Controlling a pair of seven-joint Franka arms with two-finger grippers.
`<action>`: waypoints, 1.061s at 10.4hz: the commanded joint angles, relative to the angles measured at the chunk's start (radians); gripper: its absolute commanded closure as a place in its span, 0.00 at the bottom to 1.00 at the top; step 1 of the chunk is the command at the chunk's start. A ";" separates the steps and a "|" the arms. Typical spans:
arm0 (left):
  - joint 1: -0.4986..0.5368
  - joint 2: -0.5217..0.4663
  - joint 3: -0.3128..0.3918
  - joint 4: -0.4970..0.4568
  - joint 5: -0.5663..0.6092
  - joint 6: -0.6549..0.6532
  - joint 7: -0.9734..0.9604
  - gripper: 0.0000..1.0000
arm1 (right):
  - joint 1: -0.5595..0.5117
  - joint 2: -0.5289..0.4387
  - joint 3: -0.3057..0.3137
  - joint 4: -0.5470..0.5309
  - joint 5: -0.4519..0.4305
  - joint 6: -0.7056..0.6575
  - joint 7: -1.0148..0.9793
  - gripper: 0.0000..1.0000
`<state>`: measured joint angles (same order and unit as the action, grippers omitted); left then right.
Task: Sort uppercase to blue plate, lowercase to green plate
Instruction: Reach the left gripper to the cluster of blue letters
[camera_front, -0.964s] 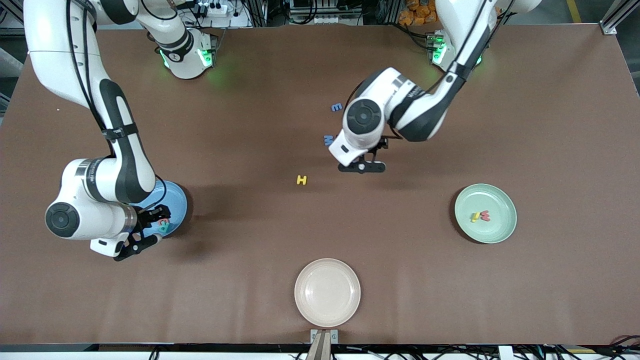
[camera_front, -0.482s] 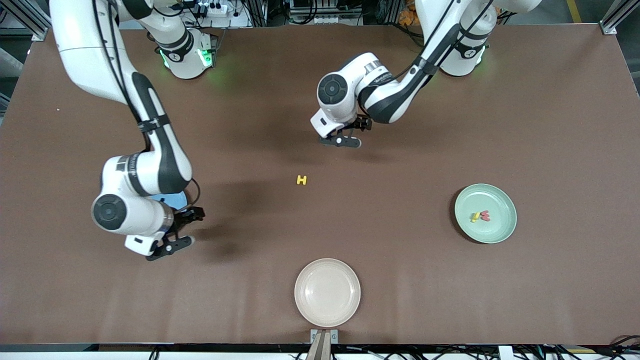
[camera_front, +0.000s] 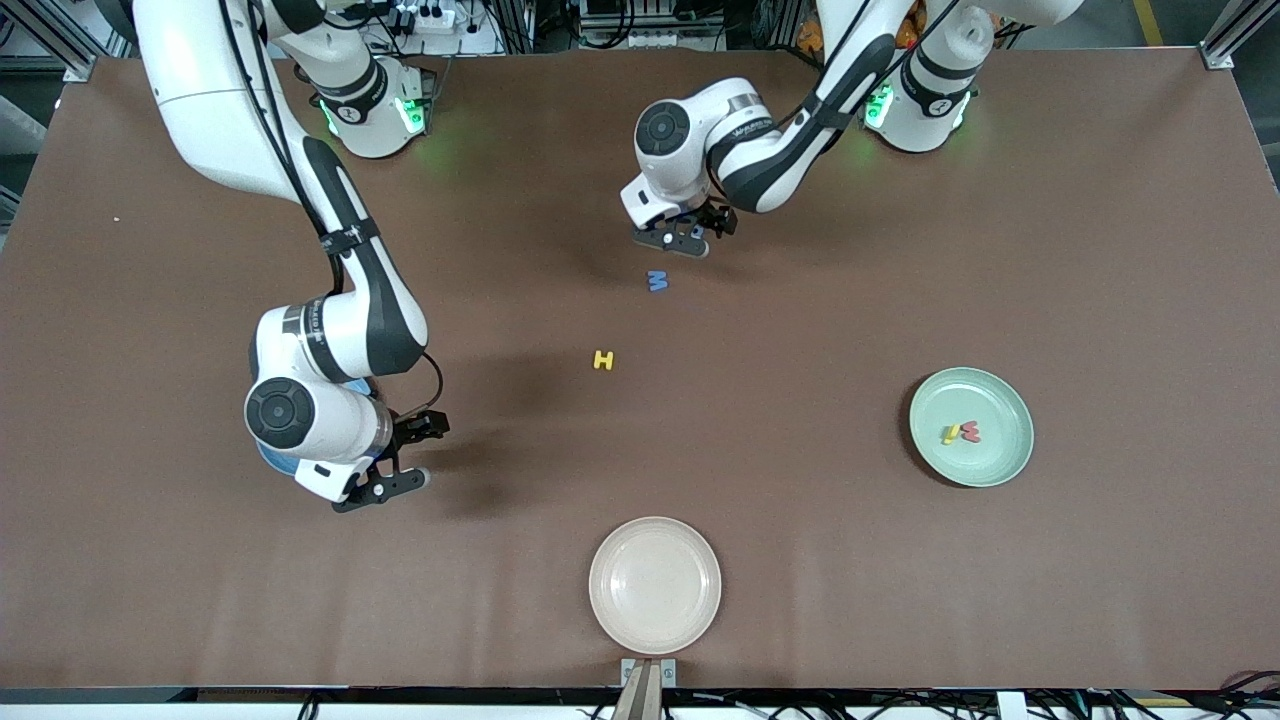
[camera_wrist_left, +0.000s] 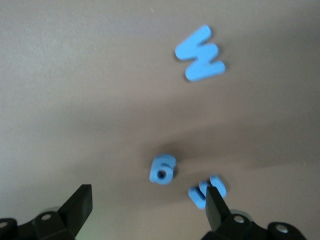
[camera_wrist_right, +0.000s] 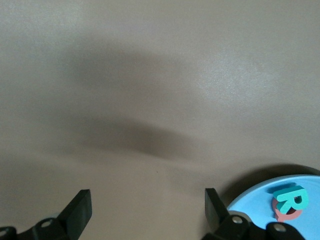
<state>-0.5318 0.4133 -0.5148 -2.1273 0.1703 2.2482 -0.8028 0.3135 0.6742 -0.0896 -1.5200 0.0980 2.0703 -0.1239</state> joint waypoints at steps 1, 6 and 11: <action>0.010 -0.079 -0.049 -0.059 0.026 0.017 -0.023 0.00 | -0.001 -0.007 -0.002 -0.029 0.017 0.031 0.012 0.00; 0.012 -0.073 -0.093 -0.133 0.188 0.233 0.089 0.00 | 0.001 -0.007 -0.002 -0.037 0.017 0.037 0.012 0.00; 0.027 -0.022 -0.093 -0.163 0.305 0.309 0.285 0.07 | 0.001 -0.007 -0.002 -0.037 0.017 0.037 0.012 0.00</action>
<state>-0.5202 0.3774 -0.5963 -2.2860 0.4447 2.5370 -0.5713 0.3130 0.6764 -0.0908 -1.5433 0.0988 2.1001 -0.1227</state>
